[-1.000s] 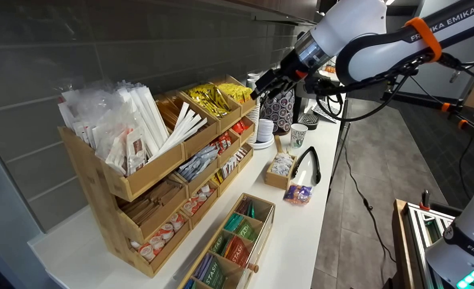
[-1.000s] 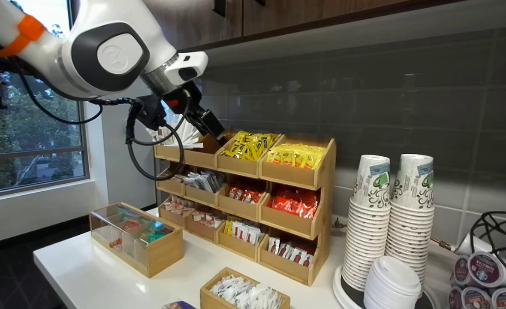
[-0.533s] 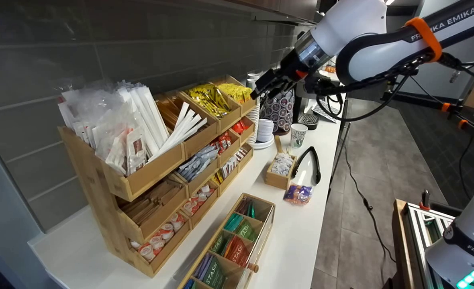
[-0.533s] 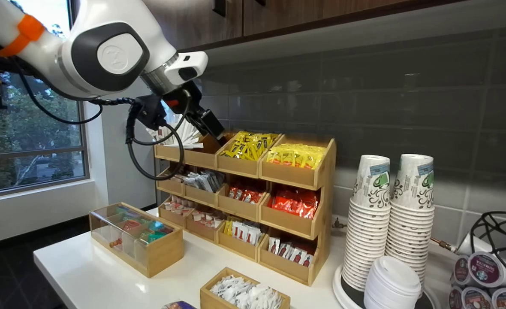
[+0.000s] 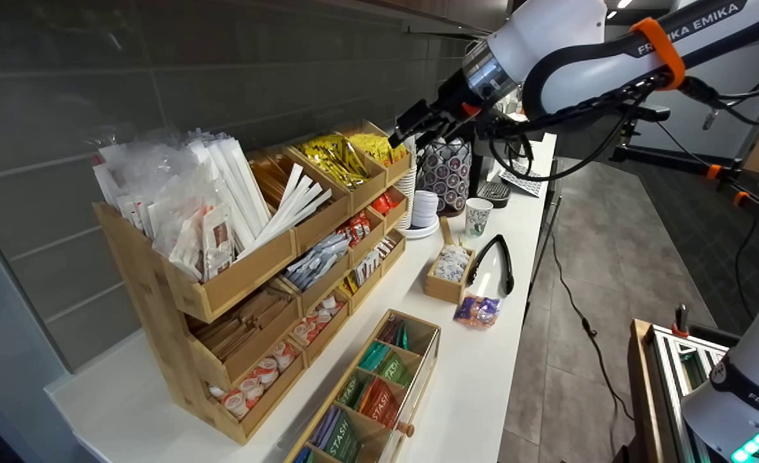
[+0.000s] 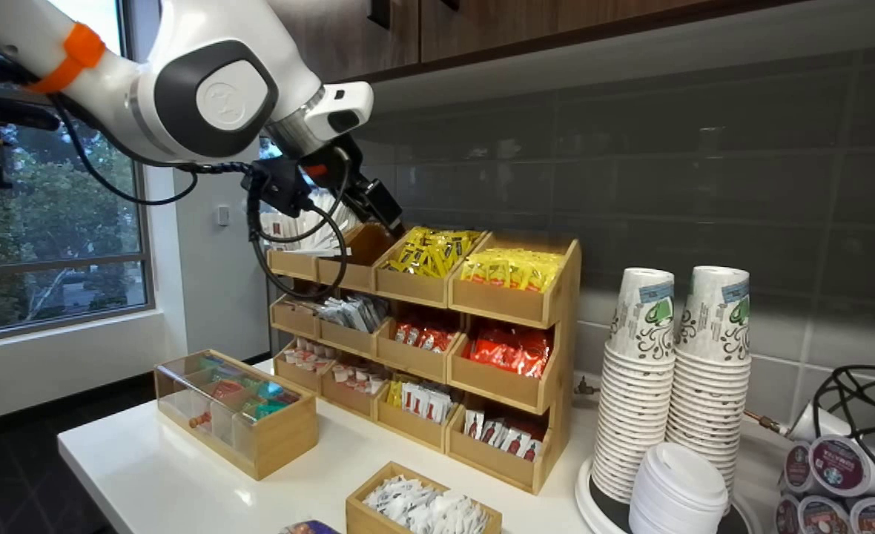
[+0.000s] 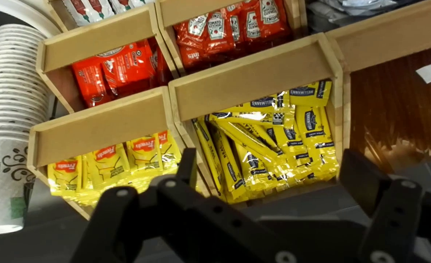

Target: Take the yellow packet off of the wooden rack

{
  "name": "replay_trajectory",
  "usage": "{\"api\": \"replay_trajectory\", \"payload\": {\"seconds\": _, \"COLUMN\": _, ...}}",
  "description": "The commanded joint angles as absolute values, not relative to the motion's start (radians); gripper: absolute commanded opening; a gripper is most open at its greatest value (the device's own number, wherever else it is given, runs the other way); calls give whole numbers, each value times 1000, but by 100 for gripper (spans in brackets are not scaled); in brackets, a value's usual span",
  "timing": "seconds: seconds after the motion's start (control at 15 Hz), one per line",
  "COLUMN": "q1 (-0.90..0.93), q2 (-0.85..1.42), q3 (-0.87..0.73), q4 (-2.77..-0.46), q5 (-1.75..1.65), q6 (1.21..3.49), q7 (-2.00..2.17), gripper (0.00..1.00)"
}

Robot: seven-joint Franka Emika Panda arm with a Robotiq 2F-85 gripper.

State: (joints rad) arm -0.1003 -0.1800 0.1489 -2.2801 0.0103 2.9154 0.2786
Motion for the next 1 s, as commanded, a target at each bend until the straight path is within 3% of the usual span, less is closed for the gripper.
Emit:
{"api": "replay_trajectory", "payload": {"seconds": 0.0, "q1": -36, "q2": -107, "q3": 92, "q4": -2194, "q5": 53, "q6": 2876, "q7": 194, "gripper": 100}}
{"api": "replay_trajectory", "payload": {"seconds": 0.93, "q1": -32, "q2": 59, "q3": 13, "q4": -2021, "q5": 33, "q6": 2899, "q7": 36, "gripper": 100}}
